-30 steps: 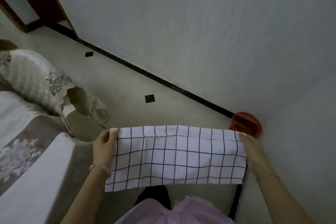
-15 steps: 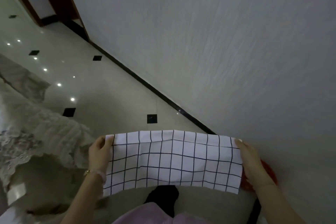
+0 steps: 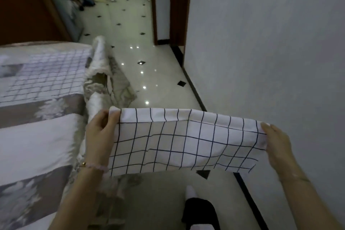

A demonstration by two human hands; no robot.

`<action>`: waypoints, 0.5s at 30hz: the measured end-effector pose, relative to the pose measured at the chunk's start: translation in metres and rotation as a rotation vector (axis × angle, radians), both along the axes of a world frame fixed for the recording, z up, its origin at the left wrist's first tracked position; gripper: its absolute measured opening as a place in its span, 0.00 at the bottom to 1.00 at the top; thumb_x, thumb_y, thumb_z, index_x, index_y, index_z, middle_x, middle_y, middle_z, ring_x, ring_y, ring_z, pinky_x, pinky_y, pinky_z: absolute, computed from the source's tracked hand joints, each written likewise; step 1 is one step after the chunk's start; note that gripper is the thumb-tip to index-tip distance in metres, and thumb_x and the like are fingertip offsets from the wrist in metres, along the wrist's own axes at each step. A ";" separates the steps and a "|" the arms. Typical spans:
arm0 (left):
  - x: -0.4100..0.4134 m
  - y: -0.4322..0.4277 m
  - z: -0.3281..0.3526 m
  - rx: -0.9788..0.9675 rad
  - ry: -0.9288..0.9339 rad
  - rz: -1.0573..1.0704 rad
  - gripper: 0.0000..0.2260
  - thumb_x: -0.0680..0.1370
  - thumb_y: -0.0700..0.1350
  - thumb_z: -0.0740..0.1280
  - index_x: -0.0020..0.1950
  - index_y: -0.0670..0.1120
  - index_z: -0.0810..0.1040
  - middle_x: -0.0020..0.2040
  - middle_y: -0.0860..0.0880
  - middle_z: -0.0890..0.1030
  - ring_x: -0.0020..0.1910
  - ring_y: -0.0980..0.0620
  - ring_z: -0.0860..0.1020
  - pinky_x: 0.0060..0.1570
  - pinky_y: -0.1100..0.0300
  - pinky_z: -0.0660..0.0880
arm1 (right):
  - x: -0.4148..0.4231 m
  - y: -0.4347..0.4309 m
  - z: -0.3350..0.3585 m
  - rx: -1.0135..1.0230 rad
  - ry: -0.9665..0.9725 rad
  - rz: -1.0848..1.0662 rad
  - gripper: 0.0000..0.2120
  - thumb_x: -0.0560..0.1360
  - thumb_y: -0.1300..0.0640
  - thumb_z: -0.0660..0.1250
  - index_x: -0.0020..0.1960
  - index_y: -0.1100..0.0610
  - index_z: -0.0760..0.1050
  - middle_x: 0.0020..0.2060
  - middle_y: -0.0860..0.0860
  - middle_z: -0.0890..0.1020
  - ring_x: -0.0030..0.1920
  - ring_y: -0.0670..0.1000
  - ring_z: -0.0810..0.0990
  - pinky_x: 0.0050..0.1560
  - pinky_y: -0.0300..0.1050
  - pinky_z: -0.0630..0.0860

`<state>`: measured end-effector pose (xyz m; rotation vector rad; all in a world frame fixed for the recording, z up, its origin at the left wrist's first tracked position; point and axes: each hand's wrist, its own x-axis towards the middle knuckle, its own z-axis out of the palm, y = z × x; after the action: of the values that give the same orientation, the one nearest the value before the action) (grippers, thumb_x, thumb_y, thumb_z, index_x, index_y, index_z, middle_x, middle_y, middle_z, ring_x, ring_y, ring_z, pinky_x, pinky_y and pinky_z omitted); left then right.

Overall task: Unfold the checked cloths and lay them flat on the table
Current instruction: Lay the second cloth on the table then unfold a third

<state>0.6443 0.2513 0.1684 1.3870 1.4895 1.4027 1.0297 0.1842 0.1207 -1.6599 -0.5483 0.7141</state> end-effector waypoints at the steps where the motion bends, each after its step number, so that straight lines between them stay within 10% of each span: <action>1: -0.008 0.006 0.011 0.034 -0.015 0.062 0.11 0.79 0.49 0.63 0.46 0.43 0.80 0.40 0.46 0.77 0.40 0.55 0.72 0.39 0.61 0.70 | -0.004 0.030 0.006 0.019 0.001 0.051 0.07 0.78 0.58 0.61 0.45 0.59 0.76 0.35 0.51 0.79 0.33 0.46 0.76 0.39 0.42 0.71; 15: -0.164 0.052 0.065 0.193 -0.156 0.951 0.10 0.78 0.43 0.65 0.37 0.51 0.77 0.36 0.53 0.76 0.37 0.59 0.74 0.39 0.67 0.72 | -0.237 0.384 0.079 0.240 0.153 0.926 0.07 0.77 0.57 0.63 0.43 0.55 0.79 0.43 0.55 0.82 0.45 0.52 0.80 0.48 0.47 0.76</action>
<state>0.4800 0.3029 0.2331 0.6062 2.0524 2.1928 0.7924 0.5683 0.1998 -1.0610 -1.2609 1.3585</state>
